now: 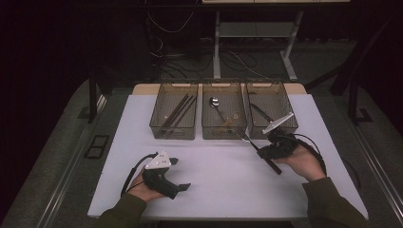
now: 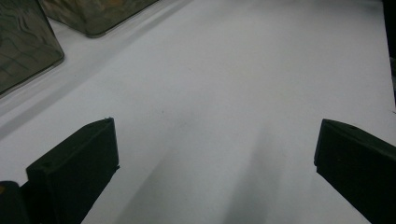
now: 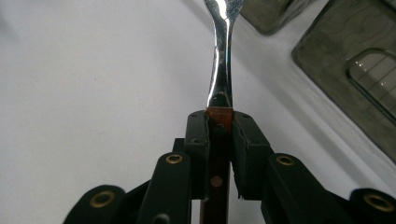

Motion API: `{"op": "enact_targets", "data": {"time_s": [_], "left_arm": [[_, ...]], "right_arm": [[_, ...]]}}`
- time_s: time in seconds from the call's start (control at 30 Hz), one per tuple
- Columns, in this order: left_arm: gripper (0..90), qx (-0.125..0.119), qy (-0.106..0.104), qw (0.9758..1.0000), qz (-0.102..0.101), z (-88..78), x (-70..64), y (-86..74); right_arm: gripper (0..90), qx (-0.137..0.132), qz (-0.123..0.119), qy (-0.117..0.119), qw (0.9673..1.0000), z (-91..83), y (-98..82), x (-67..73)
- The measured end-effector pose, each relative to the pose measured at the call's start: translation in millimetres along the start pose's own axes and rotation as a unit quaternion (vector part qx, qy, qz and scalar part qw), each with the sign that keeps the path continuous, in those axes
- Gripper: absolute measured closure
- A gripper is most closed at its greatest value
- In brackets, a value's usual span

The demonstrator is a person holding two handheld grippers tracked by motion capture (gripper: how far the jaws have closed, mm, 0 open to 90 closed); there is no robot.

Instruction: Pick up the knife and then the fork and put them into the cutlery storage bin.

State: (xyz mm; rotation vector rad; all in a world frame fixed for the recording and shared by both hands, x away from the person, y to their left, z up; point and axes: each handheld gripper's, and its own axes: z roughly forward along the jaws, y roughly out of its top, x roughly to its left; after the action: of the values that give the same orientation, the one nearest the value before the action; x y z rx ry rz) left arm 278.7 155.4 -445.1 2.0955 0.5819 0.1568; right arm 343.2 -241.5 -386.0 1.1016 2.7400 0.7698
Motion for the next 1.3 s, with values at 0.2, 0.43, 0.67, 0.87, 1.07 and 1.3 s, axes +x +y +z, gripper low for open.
{"op": "enact_targets", "data": {"time_s": [0.2, 0.43, 0.67, 0.87, 1.07, 1.3], "left_arm": [[0.0, -0.001, -0.001, 1.0, 0.0, -0.2, -0.2, 0.0], [0.0, 0.0, -0.001, 1.0, 0.001, -0.3, -0.3, 0.0], [0.0, 0.0, -0.001, 1.0, 0.001, -0.4, -0.3, 0.0], [0.0, 0.0, -0.002, 1.0, 0.001, -0.3, -0.4, 0.0], [0.0, 0.0, -0.002, 1.0, 0.001, 0.0, -0.3, -0.1], [0.0, 0.002, 0.0, 1.0, 0.001, 0.4, 0.0, -0.2]], "right_arm": [[77.6, -0.037, 0.009, 0.0, 0.9993, -8.3, -3.9, -6.0], [77.6, -0.076, 0.014, -0.002, 0.997, -17.2, -8.4, -12.0], [77.6, -0.115, 0.023, -0.016, 0.993, -27.1, -13.3, -18.7], [77.6, -0.148, 0.033, -0.024, 0.9882, -35.8, -17.9, -25.4], [77.6, -0.172, 0.047, -0.033, 0.9834, -42.9, -23.0, -32.8], [77.6, -0.188, 0.06, -0.042, 0.9795, -49.4, -26.3, -41.6]]}}
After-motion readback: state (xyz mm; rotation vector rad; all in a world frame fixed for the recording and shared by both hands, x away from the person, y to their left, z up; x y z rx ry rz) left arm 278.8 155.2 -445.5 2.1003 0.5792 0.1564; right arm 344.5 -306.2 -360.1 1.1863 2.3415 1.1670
